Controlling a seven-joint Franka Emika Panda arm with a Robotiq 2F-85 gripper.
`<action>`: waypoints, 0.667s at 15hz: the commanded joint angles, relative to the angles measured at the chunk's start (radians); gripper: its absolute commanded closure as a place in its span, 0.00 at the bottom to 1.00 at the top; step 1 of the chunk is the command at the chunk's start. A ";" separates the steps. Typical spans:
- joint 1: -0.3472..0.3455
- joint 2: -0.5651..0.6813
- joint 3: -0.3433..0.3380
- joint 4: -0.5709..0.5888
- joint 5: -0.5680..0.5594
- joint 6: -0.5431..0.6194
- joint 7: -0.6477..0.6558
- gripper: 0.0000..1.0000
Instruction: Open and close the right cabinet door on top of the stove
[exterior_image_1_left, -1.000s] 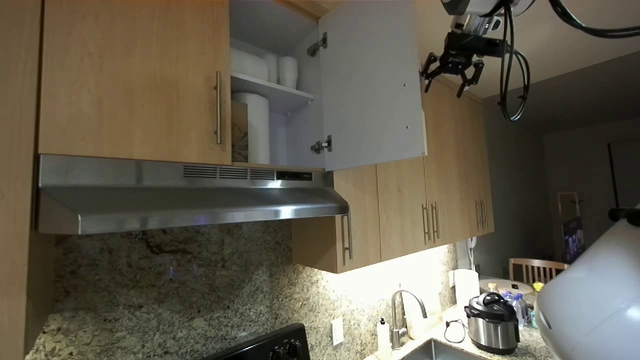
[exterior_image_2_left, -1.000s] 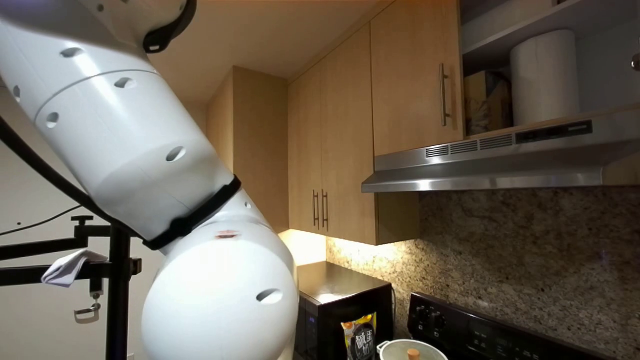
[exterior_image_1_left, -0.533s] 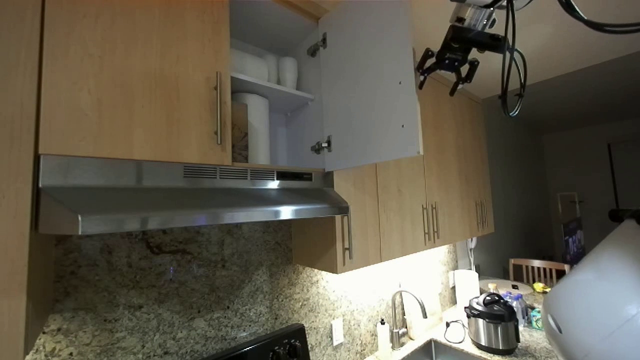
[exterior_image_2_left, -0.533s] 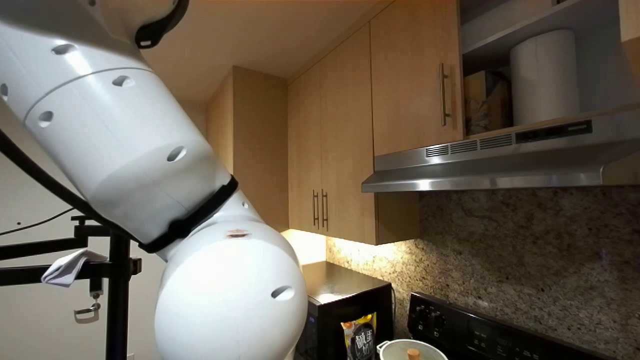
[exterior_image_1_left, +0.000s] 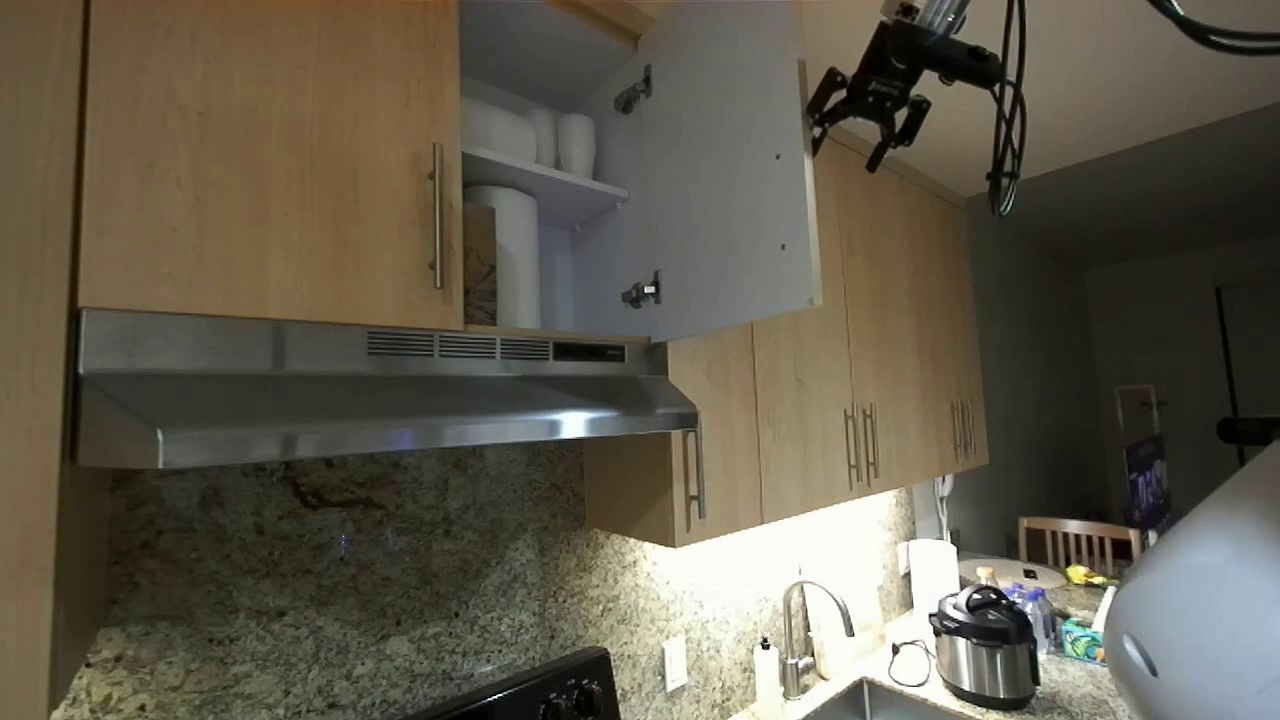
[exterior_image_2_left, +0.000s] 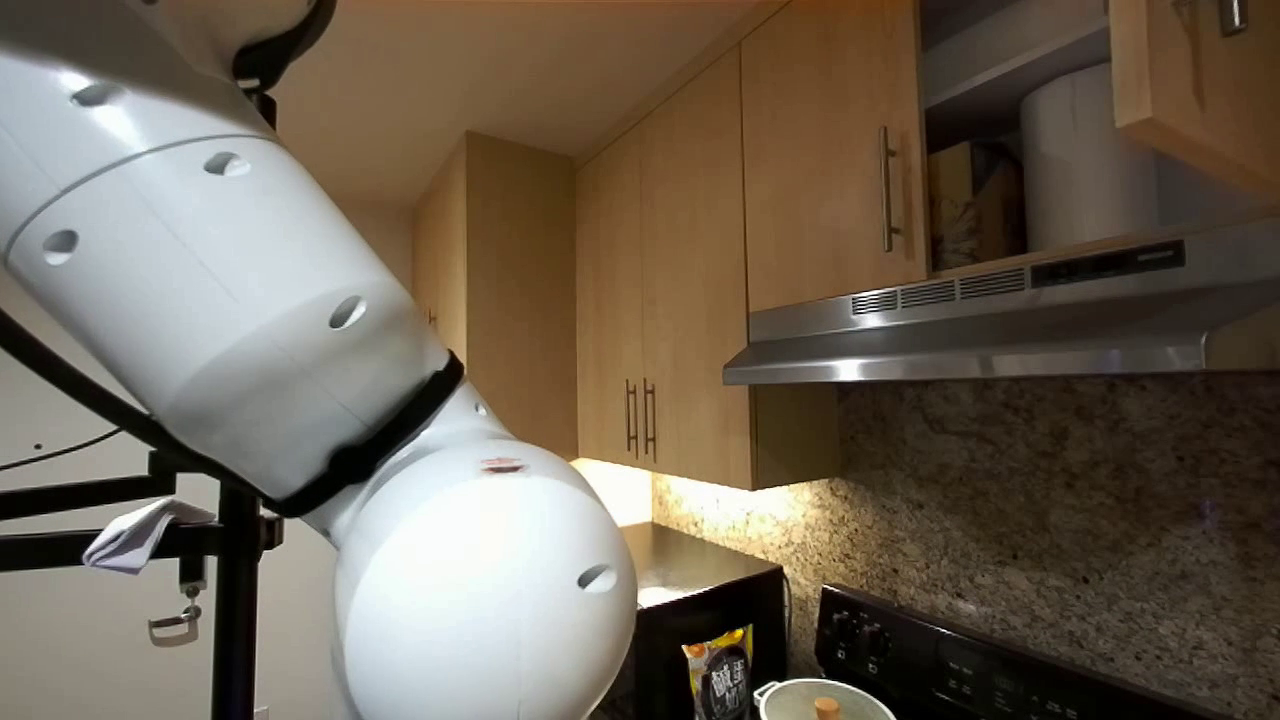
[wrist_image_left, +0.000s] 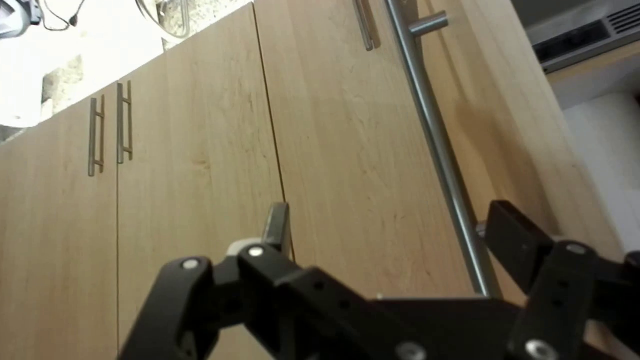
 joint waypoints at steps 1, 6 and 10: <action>0.032 -0.019 0.010 -0.011 0.035 -0.023 -0.069 0.00; 0.084 -0.003 0.011 -0.003 0.049 -0.049 -0.115 0.00; 0.124 0.000 0.025 0.002 0.051 -0.057 -0.162 0.00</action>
